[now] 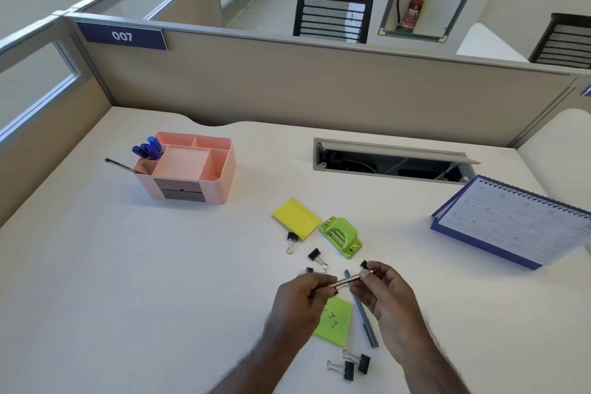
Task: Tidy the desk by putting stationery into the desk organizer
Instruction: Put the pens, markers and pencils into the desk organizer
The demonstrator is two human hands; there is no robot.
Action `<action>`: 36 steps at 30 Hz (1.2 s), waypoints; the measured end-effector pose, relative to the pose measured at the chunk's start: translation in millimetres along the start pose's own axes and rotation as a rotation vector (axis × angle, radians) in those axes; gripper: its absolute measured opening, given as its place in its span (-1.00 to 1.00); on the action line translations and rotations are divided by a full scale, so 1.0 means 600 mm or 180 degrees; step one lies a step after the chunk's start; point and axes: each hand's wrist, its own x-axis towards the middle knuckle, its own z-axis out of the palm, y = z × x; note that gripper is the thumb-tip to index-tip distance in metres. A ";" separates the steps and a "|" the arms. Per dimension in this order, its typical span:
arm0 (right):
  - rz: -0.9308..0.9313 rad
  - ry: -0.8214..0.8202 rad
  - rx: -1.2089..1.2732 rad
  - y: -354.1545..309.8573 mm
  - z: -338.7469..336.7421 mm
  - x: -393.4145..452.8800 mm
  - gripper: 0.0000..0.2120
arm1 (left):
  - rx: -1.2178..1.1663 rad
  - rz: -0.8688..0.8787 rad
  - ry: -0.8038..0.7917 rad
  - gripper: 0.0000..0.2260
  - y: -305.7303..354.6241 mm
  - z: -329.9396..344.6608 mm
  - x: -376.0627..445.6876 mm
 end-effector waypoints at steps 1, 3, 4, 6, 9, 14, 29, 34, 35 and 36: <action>-0.0004 -0.0031 0.0049 -0.002 0.002 -0.003 -0.89 | -0.0179 -0.0091 0.0099 -0.77 0.003 -0.005 0.003; -0.0005 -0.0098 0.0034 -0.002 0.001 -0.006 -0.88 | -0.0495 -0.0291 0.0273 -0.86 0.011 -0.022 0.011; 0.0011 -0.0129 -0.0029 -0.002 -0.002 -0.007 -0.89 | -0.0630 -0.0371 0.0332 -0.87 0.016 -0.034 0.015; 0.0049 -0.0159 -0.0305 -0.003 -0.010 -0.008 -0.89 | -0.0834 -0.0462 0.0430 -0.88 0.020 -0.067 0.024; -0.0070 0.0075 -0.1125 -0.004 -0.036 -0.001 -0.88 | -0.0858 -0.0389 0.0696 -0.82 0.025 -0.142 0.035; -0.0596 0.0642 -0.2715 0.001 -0.101 0.011 -0.75 | -0.0165 0.0010 0.1757 -0.79 0.016 -0.337 0.064; -0.0636 0.1030 -0.3824 0.032 -0.161 0.030 -0.68 | 0.2144 0.0524 0.2988 -0.83 0.010 -0.594 0.148; -0.0778 0.1014 -0.3701 0.033 -0.153 0.023 -0.55 | 0.3023 0.0284 0.2547 -0.87 0.005 -0.559 0.190; -0.0787 0.1018 -0.3690 0.033 -0.153 0.023 -0.53 | 0.3204 0.0180 0.2479 -0.87 0.003 -0.554 0.196; -0.0798 0.1007 -0.3673 0.033 -0.153 0.023 -0.52 | 0.3360 0.0074 0.2407 -0.87 -0.001 -0.551 0.203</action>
